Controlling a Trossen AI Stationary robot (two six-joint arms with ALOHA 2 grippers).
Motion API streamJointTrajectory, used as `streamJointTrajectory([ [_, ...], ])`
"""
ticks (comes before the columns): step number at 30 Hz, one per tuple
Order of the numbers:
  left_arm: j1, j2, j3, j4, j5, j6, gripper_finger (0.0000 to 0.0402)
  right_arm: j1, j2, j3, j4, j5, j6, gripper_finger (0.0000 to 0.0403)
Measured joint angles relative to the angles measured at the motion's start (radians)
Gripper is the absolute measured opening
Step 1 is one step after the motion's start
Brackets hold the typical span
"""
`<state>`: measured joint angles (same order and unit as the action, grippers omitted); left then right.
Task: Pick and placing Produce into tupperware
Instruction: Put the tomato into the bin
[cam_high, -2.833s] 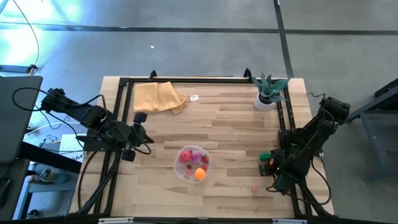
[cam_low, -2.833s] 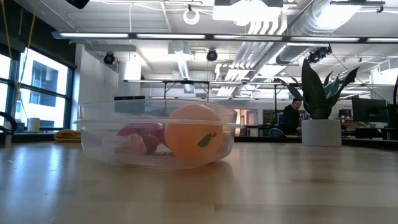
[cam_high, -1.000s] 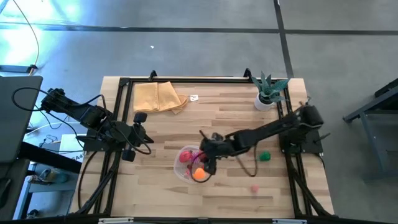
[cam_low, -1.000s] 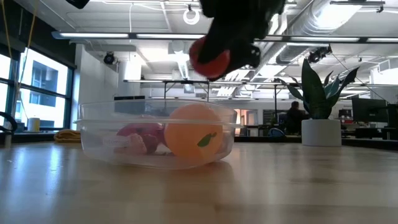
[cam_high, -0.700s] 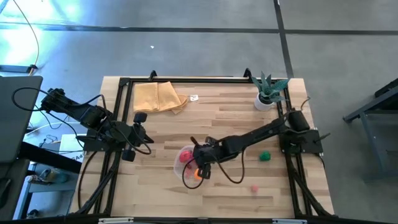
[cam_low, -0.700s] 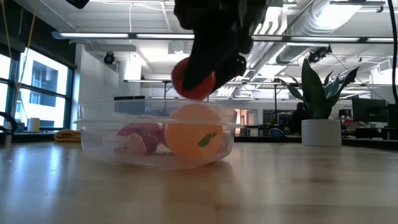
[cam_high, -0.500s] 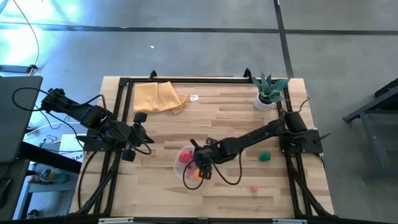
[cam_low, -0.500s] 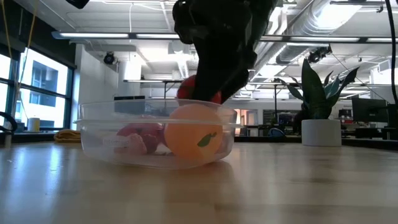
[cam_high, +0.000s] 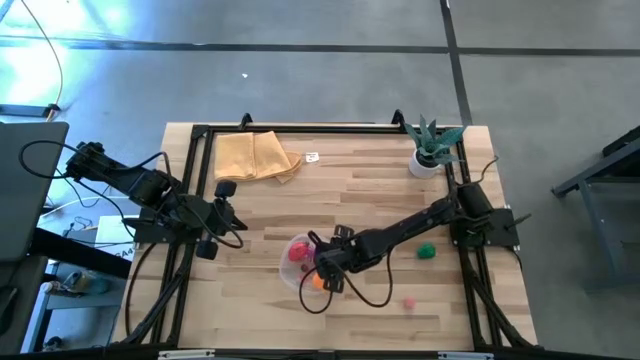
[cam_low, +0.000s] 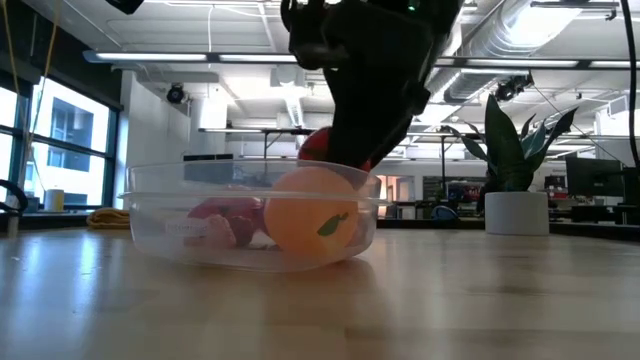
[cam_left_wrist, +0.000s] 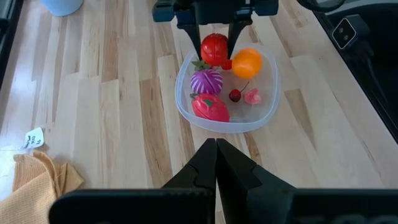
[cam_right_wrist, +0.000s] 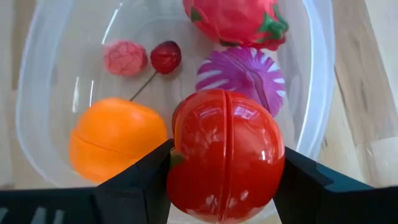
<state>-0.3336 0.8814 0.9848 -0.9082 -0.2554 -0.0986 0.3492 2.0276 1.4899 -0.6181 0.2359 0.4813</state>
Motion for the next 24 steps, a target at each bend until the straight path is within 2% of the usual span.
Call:
streamJointTrajectory([
  [8,0.0,0.0,0.0,0.0,0.0,0.0,0.0001,0.0,0.004,0.0,-0.001,0.0,-0.012,0.0212],
  [24,0.0,0.0,0.0,0.0,0.0,0.0,0.0001,0.001,0.004,0.0,0.007,-0.001,-0.028,0.0285],
])
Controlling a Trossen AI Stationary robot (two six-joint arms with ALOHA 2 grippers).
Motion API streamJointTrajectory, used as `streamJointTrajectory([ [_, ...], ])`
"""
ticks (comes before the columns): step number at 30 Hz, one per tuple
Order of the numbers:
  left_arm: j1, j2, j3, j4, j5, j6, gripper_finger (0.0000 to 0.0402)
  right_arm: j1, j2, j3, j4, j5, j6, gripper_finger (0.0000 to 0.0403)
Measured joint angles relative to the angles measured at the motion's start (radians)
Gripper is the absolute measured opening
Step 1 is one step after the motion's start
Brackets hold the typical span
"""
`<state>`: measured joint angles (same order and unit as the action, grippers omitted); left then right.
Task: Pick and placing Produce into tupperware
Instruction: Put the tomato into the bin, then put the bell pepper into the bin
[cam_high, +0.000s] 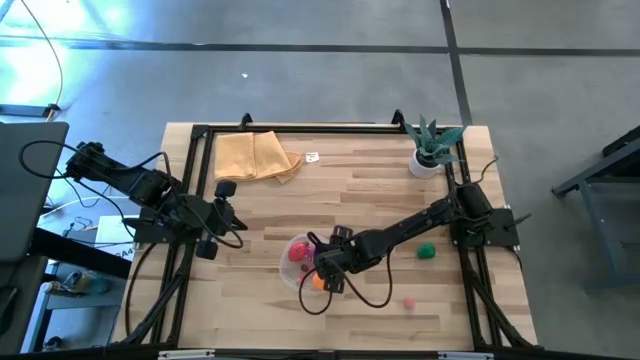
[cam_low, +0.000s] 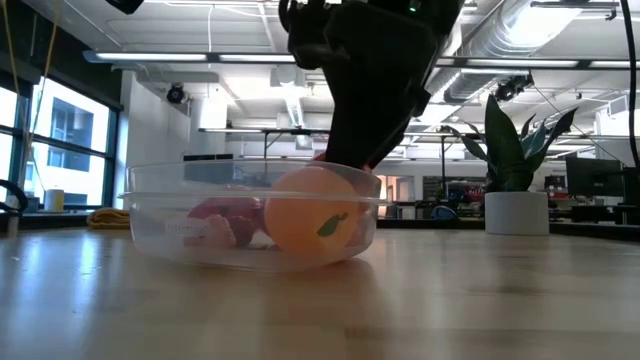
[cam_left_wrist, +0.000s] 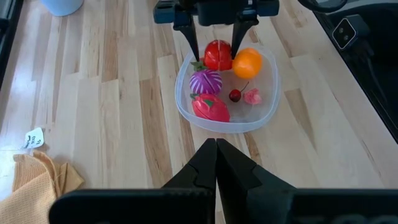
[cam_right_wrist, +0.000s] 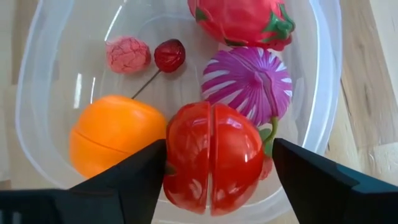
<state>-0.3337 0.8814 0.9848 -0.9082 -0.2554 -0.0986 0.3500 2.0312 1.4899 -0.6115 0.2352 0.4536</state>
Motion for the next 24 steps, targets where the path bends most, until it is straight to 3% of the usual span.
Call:
streamJointTrajectory([
  [11,0.0,0.0,0.0,0.0,0.0,0.0,0.0001,0.0,-0.008,0.073,-0.077,0.035,-0.028,0.0296],
  [18,0.0,0.0,0.0,0.0,0.0,0.0,0.0001,0.013,-0.009,0.185,-0.266,0.138,-0.005,0.0296],
  [24,0.0,0.0,0.0,0.0,0.0,0.0,0.0001,0.063,-0.01,0.283,-0.505,0.262,0.149,0.0296],
])
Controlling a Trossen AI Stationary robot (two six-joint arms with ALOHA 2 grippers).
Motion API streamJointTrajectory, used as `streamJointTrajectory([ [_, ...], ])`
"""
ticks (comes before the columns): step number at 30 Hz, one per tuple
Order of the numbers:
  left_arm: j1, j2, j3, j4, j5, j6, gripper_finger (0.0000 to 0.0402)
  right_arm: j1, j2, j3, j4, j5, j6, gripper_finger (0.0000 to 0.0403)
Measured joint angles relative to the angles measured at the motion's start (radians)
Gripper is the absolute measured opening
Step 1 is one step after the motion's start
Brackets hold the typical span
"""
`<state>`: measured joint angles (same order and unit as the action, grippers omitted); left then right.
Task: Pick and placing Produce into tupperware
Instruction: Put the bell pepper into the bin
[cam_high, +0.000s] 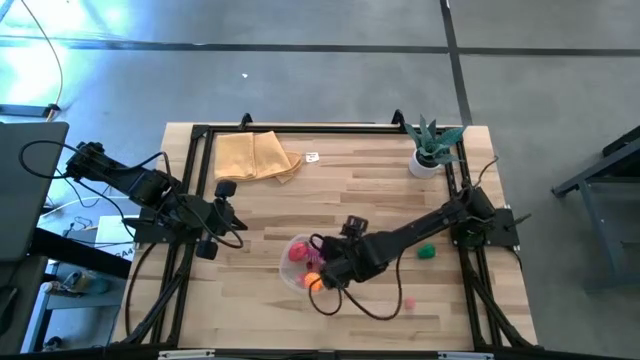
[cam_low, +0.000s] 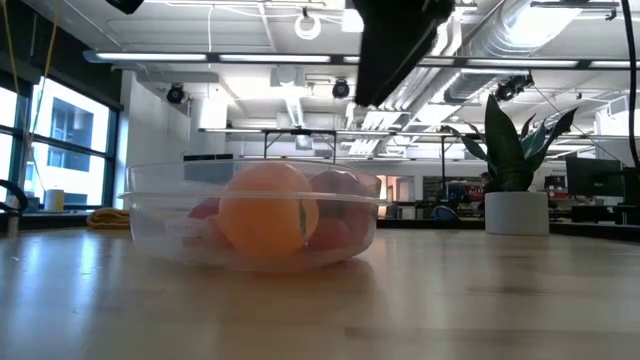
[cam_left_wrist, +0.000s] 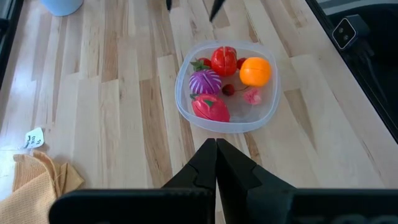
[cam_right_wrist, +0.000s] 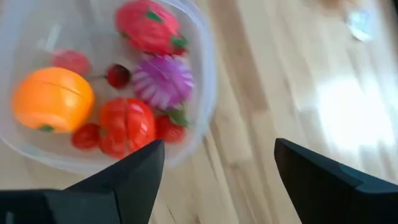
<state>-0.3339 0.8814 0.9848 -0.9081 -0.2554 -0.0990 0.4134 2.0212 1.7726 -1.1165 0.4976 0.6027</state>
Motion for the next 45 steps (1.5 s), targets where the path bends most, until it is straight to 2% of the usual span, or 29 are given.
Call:
streamJointTrajectory([
  [10,0.0,0.0,0.0,0.0,0.0,0.0,0.0001,0.13,-0.011,0.042,-0.337,0.059,0.459,0.0296],
  [17,0.0,0.0,0.0,0.0,0.0,0.0,0.0001,0.228,-0.072,-0.031,-0.394,0.015,0.748,0.0296],
  [23,0.0,0.0,0.0,0.0,0.0,0.0,0.0001,0.269,-0.121,-0.091,-0.455,-0.023,0.944,0.0296],
  [31,0.0,0.0,0.0,0.0,0.0,0.0,0.0001,0.27,-0.252,-0.287,-0.436,-0.098,1.016,0.0296],
  [42,0.0,0.0,0.0,0.0,0.0,0.0,0.0001,0.26,-0.593,-0.675,-0.146,-0.198,1.047,0.0296],
  [45,0.0,0.0,0.0,0.0,0.0,0.0,0.0001,0.246,-0.677,-0.759,-0.113,-0.243,1.047,0.0296],
])
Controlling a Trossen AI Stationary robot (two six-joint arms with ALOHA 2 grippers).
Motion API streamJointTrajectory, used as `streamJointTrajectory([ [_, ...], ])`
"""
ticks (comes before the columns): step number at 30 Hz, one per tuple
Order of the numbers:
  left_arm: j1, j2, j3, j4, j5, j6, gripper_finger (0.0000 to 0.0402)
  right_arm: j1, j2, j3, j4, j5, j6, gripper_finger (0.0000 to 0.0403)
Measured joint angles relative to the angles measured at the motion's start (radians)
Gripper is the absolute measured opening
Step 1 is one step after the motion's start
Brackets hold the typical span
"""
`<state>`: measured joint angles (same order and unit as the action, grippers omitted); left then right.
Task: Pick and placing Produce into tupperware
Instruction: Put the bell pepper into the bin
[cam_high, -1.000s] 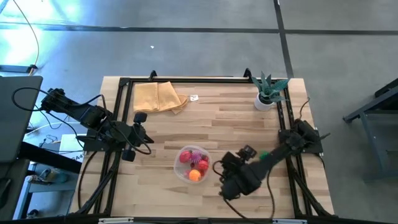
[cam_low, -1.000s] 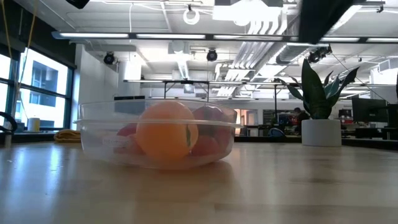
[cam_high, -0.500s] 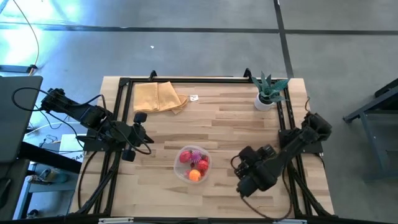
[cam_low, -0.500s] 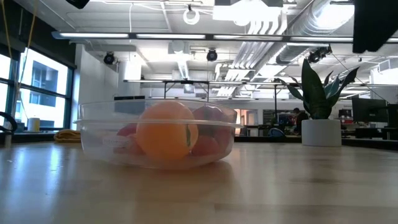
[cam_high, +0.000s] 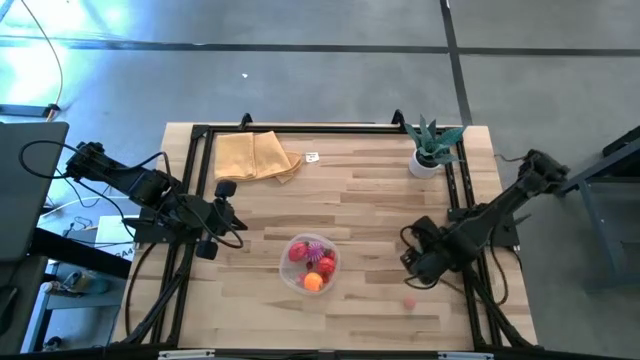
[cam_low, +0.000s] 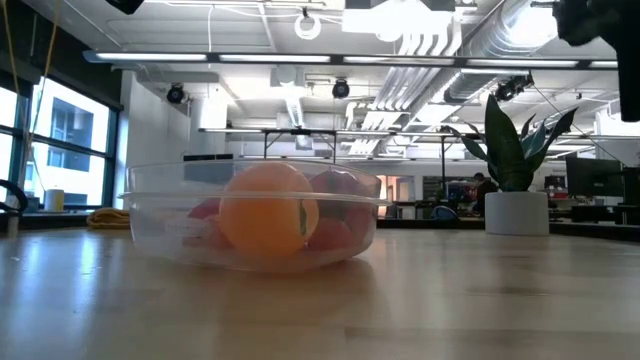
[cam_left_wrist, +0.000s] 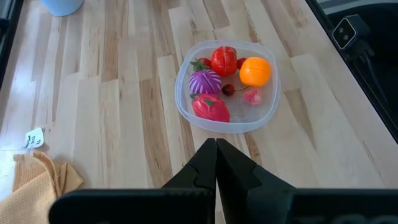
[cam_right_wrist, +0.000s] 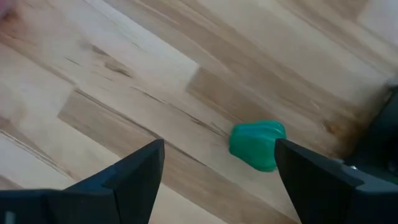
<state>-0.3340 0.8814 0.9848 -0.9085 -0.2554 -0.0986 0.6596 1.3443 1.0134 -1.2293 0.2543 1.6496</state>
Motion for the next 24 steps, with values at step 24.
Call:
streamJointTrajectory([
  [24,0.0,0.0,0.0,0.0,0.0,0.0,0.0001,-0.057,-0.146,-0.129,0.116,-0.055,-0.78,0.0296],
])
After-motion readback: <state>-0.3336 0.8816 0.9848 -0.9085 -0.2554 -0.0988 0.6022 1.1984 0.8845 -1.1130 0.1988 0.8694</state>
